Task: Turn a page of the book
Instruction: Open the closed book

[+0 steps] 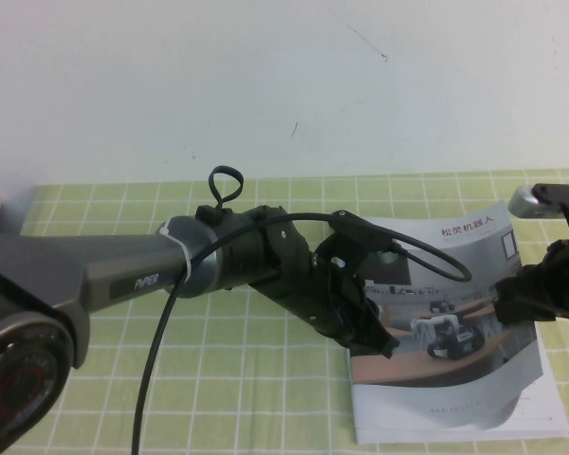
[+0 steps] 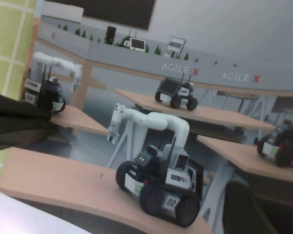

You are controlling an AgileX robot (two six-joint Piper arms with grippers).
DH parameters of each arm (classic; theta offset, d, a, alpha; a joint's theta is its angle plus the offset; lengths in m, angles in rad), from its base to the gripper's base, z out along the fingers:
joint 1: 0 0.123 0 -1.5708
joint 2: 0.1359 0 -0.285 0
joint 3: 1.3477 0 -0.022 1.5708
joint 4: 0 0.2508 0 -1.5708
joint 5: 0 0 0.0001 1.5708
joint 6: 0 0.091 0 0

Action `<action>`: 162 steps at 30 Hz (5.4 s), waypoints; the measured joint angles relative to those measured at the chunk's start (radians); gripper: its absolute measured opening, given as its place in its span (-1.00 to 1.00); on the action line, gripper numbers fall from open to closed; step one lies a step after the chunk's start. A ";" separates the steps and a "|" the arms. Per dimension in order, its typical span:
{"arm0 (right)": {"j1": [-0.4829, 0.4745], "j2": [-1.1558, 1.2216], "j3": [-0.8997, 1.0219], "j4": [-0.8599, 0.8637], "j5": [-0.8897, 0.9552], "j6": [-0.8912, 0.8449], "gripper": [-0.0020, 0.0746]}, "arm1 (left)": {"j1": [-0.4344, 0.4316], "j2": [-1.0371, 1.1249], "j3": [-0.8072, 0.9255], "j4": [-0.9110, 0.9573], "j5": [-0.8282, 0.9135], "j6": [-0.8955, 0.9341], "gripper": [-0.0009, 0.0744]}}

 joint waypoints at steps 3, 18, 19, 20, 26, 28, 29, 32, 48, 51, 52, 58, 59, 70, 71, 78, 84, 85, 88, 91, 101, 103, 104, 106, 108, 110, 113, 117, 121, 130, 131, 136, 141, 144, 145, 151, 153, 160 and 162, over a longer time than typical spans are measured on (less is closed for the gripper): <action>0.000 0.000 0.000 0.001 0.001 -0.002 -0.54 | 0.000 0.000 0.000 0.000 0.000 0.002 -0.99; 0.002 -0.043 -0.002 0.246 0.076 -0.249 -0.92 | 0.000 0.000 0.000 0.002 0.000 0.002 -0.99; 0.002 -0.045 -0.006 0.264 0.087 -0.266 -0.92 | 0.000 0.000 0.000 0.002 0.000 0.002 -0.99; 0.002 -0.044 -0.008 0.279 0.097 -0.279 -0.92 | 0.000 0.000 0.000 0.002 0.000 0.004 -0.99; 0.004 -0.044 -0.016 0.374 0.128 -0.357 -0.92 | 0.000 -0.012 0.000 0.012 -0.006 0.025 -0.99; 0.004 -0.044 -0.016 0.383 0.128 -0.363 -0.92 | -0.002 -0.030 0.000 0.044 -0.008 0.029 -0.99; 0.004 -0.044 -0.016 0.385 0.128 -0.365 -0.92 | -0.004 -0.041 0.002 0.064 -0.010 0.029 -0.99; 0.004 -0.044 -0.016 0.391 0.128 -0.367 -0.92 | 0.000 -0.084 0.018 0.150 -0.009 0.031 -0.99; 0.004 -0.044 -0.018 0.395 0.128 -0.389 -0.93 | -0.316 -0.310 0.027 0.208 -0.007 0.216 -0.99; 0.004 -0.044 -0.018 0.395 0.128 -0.395 -0.93 | -0.400 -0.291 0.027 0.246 -0.038 0.243 -0.99; 0.004 -0.044 -0.018 0.395 0.128 -0.395 -0.93 | -0.423 -0.286 0.027 0.271 -0.053 0.250 -0.99; 0.004 -0.044 -0.018 0.395 0.128 -0.406 -0.93 | -0.541 -0.258 0.027 0.439 -0.151 0.253 -0.99; 0.004 -0.044 -0.018 0.395 0.128 -0.406 -0.93 | -0.556 -0.248 0.027 0.464 -0.169 0.248 -0.99; 0.004 -0.044 -0.018 0.395 0.128 -0.416 -0.93 | -0.582 -0.117 0.029 0.931 -0.300 -0.120 -0.99; 0.004 -0.044 -0.018 0.395 0.128 -0.417 -0.93 | -0.582 -0.114 0.029 1.010 -0.296 -0.188 -0.99; 0.004 -0.044 -0.020 0.395 0.132 -0.432 -0.93 | -0.582 -0.112 0.029 1.580 -0.206 -0.839 -0.99; 0.004 -0.044 -0.104 0.395 0.235 -0.443 -0.93 | -0.582 -0.112 0.029 1.675 -0.210 -0.954 -0.99; 0.004 -0.044 -0.124 0.395 0.253 -0.443 -0.93 | -0.582 -0.112 0.029 1.677 -0.210 -0.957 -0.99; 0.004 -0.044 -0.168 0.395 0.282 -0.443 -0.93 | -0.582 -0.112 0.029 1.677 -0.208 -0.959 -0.99; 0.004 -0.044 -0.189 0.395 0.294 -0.439 -0.93 | -0.582 -0.112 0.029 1.686 -0.187 -0.971 -0.99; 0.004 -0.044 -0.199 0.405 0.281 -0.438 -0.93 | -0.578 -0.074 0.029 2.084 -0.090 -1.350 -0.99; 0.004 -0.044 -0.199 0.406 0.280 -0.438 -0.93 | -0.578 -0.058 0.029 2.120 -0.072 -1.379 -0.99; 0.004 -0.044 -0.199 0.406 0.280 -0.438 -0.93 | -0.578 -0.050 0.029 2.131 -0.056 -1.387 -0.99; 0.004 -0.044 -0.199 0.406 0.280 -0.435 -0.93 | -0.578 -0.033 0.029 2.141 -0.014 -1.396 -0.99; 0.004 -0.044 -0.199 0.406 0.280 -0.433 -0.93 | -0.578 -0.017 0.029 2.144 0.024 -1.399 -0.99; 0.004 -0.044 -0.199 0.406 0.280 -0.432 -0.93 | -0.578 -0.002 0.029 2.144 0.061 -1.399 -0.99; 0.004 -0.044 -0.199 0.406 0.282 -0.432 -0.93 | -0.578 0.002 0.029 2.144 0.077 -1.401 -0.99; 0.004 -0.044 -0.199 0.406 0.282 -0.432 -0.93 | -0.578 0.002 0.029 2.144 0.080 -1.402 -0.99; 0.004 -0.044 -0.199 0.406 0.271 -0.429 -0.93 | -0.578 0.002 0.029 2.144 0.084 -1.402 -0.99; 0.004 -0.018 -0.201 0.476 0.244 -0.424 -0.93 | -0.592 0.002 0.029 2.208 0.174 -1.407 -0.99; 0.004 -0.011 -0.203 0.483 0.244 -0.424 -0.93 | -0.599 0.002 0.029 2.228 0.187 -1.407 -0.99; 0.004 0.009 -0.202 0.485 0.252 -0.434 -0.93 | -0.617 0.002 0.029 2.296 0.174 -1.383 -0.99; 0.004 0.009 -0.202 0.494 0.261 -0.444 -0.93 | -0.617 0.004 0.029 2.330 0.146 -1.357 -0.99; 0.004 0.009 -0.203 0.494 0.261 -0.446 -0.93 | -0.606 0.013 0.029 2.352 0.146 -1.348 -0.99; 0.004 0.009 -0.203 0.495 0.258 -0.446 -0.93 | -0.602 0.015 0.029 2.353 0.146 -1.348 -0.99; 0.004 0.009 -0.205 0.511 0.250 -0.455 -0.84 | -0.565 0.021 0.029 2.356 0.164 -1.346 -0.99; 0.004 0.009 -0.205 0.509 0.257 -0.457 -0.72 | -0.546 0.021 0.029 2.356 0.184 -1.346 -0.99; 0.004 0.009 -0.205 0.509 0.273 -0.487 -0.32 | -0.533 0.021 0.029 2.356 0.215 -1.346 -0.99; 0.004 0.009 -0.205 0.509 0.262 -0.505 -0.30 | -0.533 0.021 0.029 2.358 0.221 -1.346 -0.99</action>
